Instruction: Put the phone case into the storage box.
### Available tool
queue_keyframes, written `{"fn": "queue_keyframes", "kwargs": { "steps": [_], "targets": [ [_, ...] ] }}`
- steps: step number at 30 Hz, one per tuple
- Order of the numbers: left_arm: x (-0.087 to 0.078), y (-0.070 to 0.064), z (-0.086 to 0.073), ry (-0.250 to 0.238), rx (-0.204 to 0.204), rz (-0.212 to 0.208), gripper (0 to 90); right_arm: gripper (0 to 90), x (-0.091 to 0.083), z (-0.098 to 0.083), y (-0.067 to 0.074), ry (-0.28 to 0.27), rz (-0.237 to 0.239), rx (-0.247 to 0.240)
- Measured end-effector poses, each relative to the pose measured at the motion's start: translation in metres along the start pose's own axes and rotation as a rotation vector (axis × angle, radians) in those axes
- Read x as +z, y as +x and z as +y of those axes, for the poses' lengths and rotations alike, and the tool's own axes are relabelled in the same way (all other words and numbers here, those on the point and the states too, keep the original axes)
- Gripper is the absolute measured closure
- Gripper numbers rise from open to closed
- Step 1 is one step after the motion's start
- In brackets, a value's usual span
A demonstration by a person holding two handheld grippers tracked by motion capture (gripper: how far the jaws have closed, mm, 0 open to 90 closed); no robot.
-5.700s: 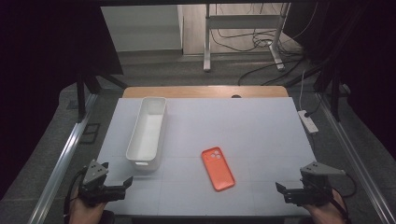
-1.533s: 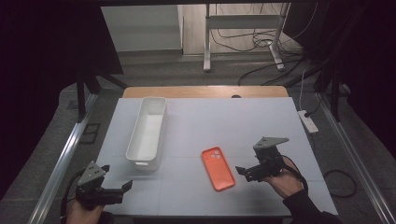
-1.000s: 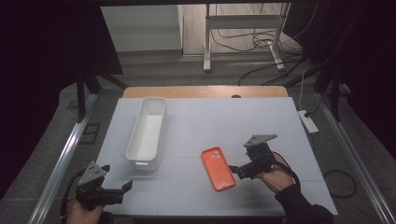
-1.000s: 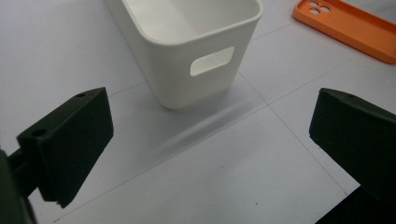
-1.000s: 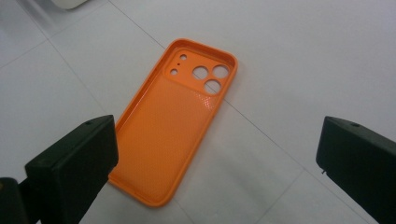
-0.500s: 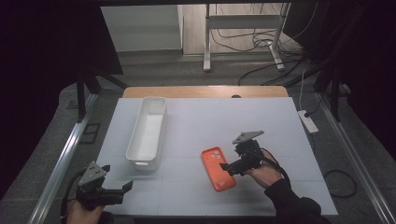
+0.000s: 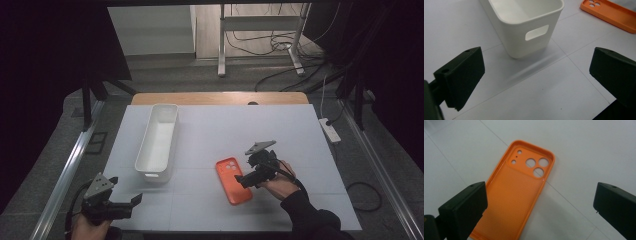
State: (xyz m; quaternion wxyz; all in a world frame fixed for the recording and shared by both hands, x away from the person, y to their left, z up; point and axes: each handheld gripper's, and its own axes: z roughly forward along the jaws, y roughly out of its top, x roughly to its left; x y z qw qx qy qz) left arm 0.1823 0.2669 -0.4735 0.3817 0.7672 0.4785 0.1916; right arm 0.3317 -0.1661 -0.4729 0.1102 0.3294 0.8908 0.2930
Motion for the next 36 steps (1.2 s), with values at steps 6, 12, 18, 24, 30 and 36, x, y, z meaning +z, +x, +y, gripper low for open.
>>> {"fn": "queue_keyframes", "kwargs": {
  "steps": [6, 12, 18, 24, 30, 36],
  "targets": [
    [0.0, 0.0, 0.0, 0.0, 0.001, -0.002, 1.0, 0.0, 0.006, -0.002, 0.001, 0.024, 0.003, 0.005],
    [0.0, 0.0, 0.0, 0.0, 0.0, -0.002, 1.1, 0.0, 0.012, -0.006, 0.001, 0.051, 0.017, 0.0],
    [0.0, 0.0, 0.0, 0.0, 0.001, -0.003, 1.2, 0.8, 0.02, -0.009, 0.002, 0.086, 0.015, -0.005],
    [0.0, 0.0, 0.0, 0.001, 0.002, -0.003, 1.3, 3.1, 0.026, -0.014, 0.001, 0.119, 0.01, 0.004],
    [0.0, 0.0, 0.0, 0.001, 0.002, -0.003, 1.3, 8.0, 0.03, -0.018, -0.001, 0.137, 0.014, 0.001],
    [0.0, 0.0, 0.0, 0.0, 0.001, -0.004, 1.4, 18.2, 0.032, -0.02, -0.001, 0.155, 0.012, -0.023]
  ]
}}
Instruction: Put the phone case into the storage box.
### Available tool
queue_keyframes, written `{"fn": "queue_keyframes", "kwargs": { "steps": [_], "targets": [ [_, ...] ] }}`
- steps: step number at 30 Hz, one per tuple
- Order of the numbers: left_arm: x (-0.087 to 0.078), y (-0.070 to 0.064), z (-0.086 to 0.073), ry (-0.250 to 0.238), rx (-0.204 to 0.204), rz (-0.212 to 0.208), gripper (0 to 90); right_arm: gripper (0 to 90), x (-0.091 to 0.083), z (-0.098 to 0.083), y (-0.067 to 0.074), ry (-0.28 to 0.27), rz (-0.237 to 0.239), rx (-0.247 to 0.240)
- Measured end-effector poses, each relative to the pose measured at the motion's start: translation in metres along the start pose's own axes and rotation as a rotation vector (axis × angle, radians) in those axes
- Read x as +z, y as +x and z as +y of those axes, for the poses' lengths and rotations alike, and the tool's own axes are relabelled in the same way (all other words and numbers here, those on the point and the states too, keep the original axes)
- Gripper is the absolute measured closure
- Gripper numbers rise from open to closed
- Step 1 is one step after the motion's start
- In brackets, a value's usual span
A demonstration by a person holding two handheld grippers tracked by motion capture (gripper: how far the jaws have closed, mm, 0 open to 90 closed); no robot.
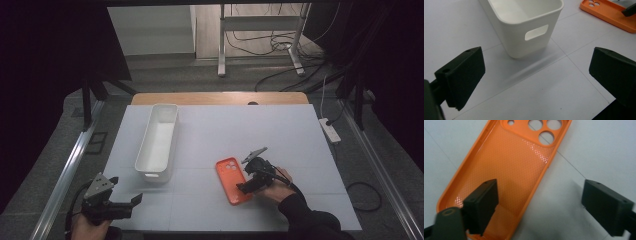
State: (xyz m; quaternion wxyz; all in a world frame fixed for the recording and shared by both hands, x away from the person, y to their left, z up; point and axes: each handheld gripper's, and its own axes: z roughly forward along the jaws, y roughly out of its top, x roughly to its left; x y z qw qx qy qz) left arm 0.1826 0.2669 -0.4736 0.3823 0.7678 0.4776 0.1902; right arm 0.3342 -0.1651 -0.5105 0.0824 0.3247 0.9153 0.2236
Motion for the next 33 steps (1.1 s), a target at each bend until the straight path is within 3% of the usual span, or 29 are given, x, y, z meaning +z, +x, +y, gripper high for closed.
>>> {"fn": "queue_keyframes", "kwargs": {
  "steps": [10, 21, 28, 33],
  "targets": [
    [0.0001, -0.0001, 0.0001, 0.0, 0.001, 0.0, 1.3, 49.6, -0.0061, -0.0034, -0.0069, -0.009, 0.006, 0.021],
    [0.0006, -0.0007, 0.0004, 0.003, 0.004, 0.001, 1.4, 78.4, -0.0072, -0.0012, -0.0069, 0.016, 0.094, 0.043],
    [0.0006, -0.0006, 0.0003, 0.002, 0.001, 0.002, 1.5, 88.8, -0.0076, 0.0013, -0.0077, 0.036, 0.108, 0.175],
    [0.0004, -0.0004, 0.0004, 0.003, 0.0, 0.007, 1.6, 89.6, -0.0087, 0.0016, -0.006, 0.037, 0.094, 0.162]
  ]
}}
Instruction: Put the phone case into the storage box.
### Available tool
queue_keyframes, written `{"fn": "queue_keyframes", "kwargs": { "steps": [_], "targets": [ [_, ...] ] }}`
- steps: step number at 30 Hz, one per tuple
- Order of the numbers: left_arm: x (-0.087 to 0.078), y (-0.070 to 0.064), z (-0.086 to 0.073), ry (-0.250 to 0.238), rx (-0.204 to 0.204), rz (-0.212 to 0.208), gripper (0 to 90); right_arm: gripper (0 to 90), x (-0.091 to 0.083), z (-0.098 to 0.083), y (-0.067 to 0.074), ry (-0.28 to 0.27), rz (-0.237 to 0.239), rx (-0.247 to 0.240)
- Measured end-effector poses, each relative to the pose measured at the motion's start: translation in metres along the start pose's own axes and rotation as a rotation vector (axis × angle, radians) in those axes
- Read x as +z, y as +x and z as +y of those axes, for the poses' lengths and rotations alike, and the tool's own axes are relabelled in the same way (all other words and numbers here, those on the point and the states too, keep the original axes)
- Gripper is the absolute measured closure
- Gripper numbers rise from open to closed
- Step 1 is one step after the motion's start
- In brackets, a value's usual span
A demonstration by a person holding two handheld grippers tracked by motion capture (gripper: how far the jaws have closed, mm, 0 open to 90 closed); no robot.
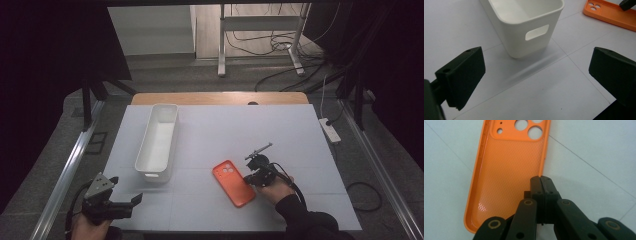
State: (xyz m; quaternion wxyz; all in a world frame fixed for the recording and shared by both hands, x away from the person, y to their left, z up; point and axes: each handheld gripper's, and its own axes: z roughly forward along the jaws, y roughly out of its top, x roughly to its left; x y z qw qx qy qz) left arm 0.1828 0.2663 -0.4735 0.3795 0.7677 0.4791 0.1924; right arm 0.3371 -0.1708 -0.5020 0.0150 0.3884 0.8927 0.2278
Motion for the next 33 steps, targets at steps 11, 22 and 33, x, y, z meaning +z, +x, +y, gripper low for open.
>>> {"fn": "queue_keyframes", "kwargs": {
  "steps": [11, 22, 33],
  "targets": [
    [0.002, 0.001, 0.001, 0.017, -0.014, 0.005, 3.3, 89.7, -0.007, 0.0, 0.002, -0.055, -0.009, -0.028],
    [0.003, 0.002, 0.001, 0.02, -0.022, -0.008, 3.1, 89.6, -0.021, 0.0, 0.001, -0.123, -0.017, -0.044],
    [0.003, 0.002, 0.002, 0.019, -0.02, -0.015, 1.2, 89.6, -0.033, -0.001, 0.0, -0.188, -0.019, -0.046]
  ]
}}
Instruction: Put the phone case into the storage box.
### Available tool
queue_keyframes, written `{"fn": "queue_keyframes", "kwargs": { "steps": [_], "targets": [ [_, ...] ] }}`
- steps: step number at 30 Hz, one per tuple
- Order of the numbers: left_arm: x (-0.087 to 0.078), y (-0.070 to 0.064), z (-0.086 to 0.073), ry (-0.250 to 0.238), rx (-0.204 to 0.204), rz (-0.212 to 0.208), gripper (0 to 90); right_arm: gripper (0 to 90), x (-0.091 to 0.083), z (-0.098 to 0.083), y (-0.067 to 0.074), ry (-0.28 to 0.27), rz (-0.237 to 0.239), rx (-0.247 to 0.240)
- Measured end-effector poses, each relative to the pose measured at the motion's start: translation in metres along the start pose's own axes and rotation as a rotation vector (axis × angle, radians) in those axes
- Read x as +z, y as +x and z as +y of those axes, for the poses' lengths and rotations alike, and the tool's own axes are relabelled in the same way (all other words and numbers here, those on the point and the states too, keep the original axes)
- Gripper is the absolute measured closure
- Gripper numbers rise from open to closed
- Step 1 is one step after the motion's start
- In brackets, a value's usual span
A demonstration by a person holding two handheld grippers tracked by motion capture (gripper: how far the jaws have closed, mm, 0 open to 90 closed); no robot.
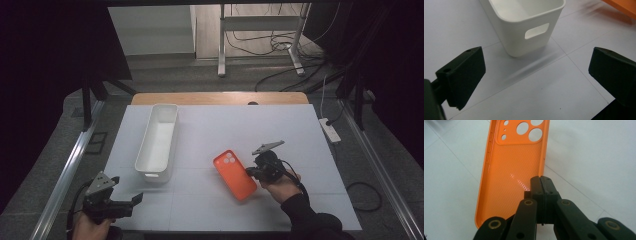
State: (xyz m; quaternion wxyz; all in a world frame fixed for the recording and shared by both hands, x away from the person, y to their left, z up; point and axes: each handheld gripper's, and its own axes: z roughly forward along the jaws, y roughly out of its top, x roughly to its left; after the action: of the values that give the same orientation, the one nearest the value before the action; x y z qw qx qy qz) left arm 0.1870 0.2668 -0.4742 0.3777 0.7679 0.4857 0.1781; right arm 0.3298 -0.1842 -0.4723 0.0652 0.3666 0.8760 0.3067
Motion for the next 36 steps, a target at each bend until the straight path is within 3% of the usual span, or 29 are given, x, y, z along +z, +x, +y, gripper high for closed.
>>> {"fn": "queue_keyframes", "kwargs": {
  "steps": [8, 24, 36],
  "targets": [
    [0.002, -0.002, 0.003, 0.029, -0.003, 0.012, 0.7, 89.6, -0.007, 0.001, 0.0, -0.041, -0.001, -0.009],
    [0.01, -0.014, 0.019, -0.023, -0.009, -0.075, 0.0, 89.5, -0.016, 0.003, 0.001, -0.099, 0.006, -0.019],
    [0.017, -0.025, 0.04, -0.071, 0.023, -0.146, 0.0, 89.5, -0.021, 0.005, 0.0, -0.132, 0.002, -0.014]
  ]
}}
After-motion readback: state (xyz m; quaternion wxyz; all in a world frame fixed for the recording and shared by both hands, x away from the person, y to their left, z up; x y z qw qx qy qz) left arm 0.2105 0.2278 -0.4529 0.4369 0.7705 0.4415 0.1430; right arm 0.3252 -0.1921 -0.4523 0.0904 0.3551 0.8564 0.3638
